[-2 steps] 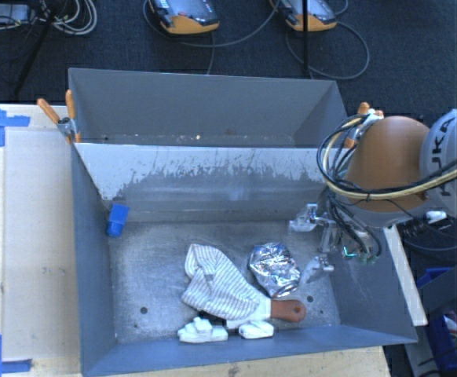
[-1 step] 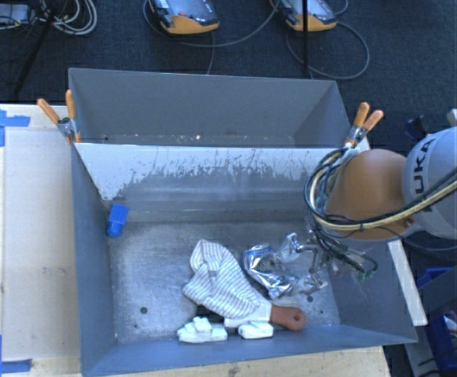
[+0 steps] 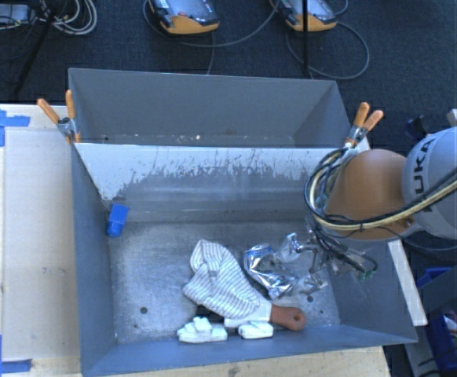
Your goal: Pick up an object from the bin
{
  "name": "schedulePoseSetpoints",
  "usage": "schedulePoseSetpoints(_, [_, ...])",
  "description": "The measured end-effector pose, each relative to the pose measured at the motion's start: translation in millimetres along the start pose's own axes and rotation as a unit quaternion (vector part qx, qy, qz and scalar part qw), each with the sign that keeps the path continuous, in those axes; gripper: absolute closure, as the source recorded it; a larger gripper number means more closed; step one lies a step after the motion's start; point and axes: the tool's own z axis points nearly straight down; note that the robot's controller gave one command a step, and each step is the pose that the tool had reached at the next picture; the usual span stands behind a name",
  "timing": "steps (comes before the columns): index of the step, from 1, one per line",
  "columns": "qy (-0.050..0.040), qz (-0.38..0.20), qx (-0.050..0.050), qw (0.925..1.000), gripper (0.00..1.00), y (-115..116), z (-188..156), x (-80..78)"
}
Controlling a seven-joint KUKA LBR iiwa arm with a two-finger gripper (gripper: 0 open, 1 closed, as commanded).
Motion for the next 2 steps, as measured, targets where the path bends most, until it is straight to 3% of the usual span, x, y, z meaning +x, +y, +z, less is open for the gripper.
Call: schedulePoseSetpoints(2, [0.0033,-0.106,-0.004,0.9944,1.0,-22.5,-22.7,1.4])
